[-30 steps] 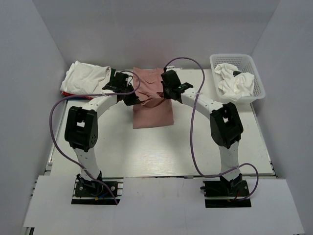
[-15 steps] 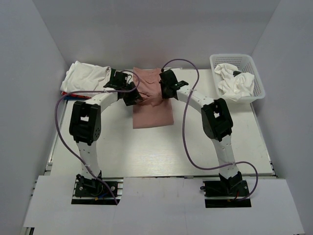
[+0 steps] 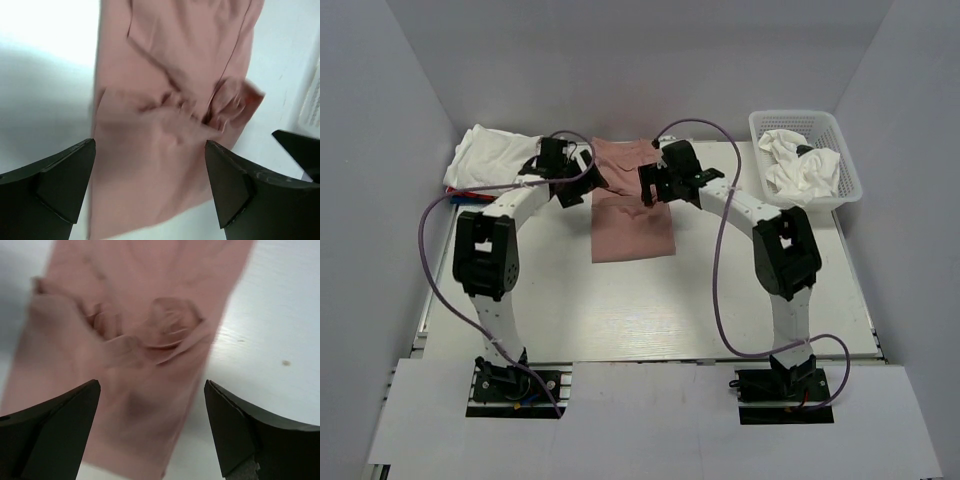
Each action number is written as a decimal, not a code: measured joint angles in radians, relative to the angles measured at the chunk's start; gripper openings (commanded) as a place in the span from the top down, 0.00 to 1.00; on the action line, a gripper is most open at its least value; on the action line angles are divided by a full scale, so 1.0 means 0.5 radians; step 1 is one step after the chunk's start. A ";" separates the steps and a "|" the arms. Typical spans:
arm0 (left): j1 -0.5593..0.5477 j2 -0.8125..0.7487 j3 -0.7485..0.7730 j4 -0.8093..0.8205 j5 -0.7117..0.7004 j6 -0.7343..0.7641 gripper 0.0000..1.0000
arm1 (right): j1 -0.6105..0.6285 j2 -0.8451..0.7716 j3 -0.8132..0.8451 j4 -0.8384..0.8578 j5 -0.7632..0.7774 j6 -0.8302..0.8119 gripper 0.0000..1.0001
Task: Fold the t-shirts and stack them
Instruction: Fold the folded rectangular tshirt in 1/3 of the way, then grab one side of the 2/3 rectangular tshirt with both arms, then fold the long partially folded tshirt into a neat square, then put the neatly folded tshirt into the corner of the board with the left arm
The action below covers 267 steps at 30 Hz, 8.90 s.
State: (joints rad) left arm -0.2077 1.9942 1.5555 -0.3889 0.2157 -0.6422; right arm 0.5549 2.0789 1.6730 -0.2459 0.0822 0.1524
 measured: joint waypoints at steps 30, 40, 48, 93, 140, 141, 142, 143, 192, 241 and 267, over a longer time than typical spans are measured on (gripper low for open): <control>-0.049 -1.040 -1.262 -0.070 0.016 0.009 0.00 | -0.131 -0.138 -0.362 0.584 -0.478 0.307 0.10; -0.078 -0.652 -1.266 0.128 0.185 0.061 0.17 | -0.184 -0.847 -1.530 0.594 -0.481 0.367 0.10; -0.091 -0.493 -1.243 0.280 0.291 0.076 0.68 | -0.189 -0.601 -1.492 0.788 -0.758 0.381 0.14; -0.209 -1.515 -1.120 0.049 0.053 0.051 1.00 | -0.167 -1.425 -1.256 -0.236 -1.035 0.372 1.00; 0.088 0.446 0.396 0.095 0.063 0.159 0.01 | -0.583 0.188 0.124 0.052 -1.225 0.285 0.10; 0.076 0.400 0.340 0.119 0.098 0.162 0.01 | -0.580 0.087 0.010 0.082 -1.239 0.277 0.10; 0.063 0.359 0.288 0.148 0.146 0.164 0.01 | -0.575 0.003 -0.078 0.095 -1.266 0.278 0.10; 0.048 0.322 0.247 0.184 0.190 0.165 0.01 | -0.568 -0.085 -0.172 0.128 -1.308 0.278 0.10; 0.002 0.201 0.381 -0.124 0.121 0.453 0.01 | -0.419 -0.975 -1.188 0.447 -1.645 0.219 0.10; -0.246 -0.171 0.324 -0.352 -0.802 1.721 1.00 | -0.417 -1.802 -1.933 0.755 -1.162 0.192 0.10; 0.237 -0.393 0.755 -0.546 -0.757 2.324 1.00 | -0.417 -1.700 -1.923 0.813 -1.115 0.213 0.10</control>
State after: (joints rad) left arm -0.0891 1.7977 1.9331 -0.6617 -0.1627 0.5198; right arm 0.3462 1.2289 0.7113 0.1604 -0.4755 0.2588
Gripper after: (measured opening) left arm 0.069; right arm 0.902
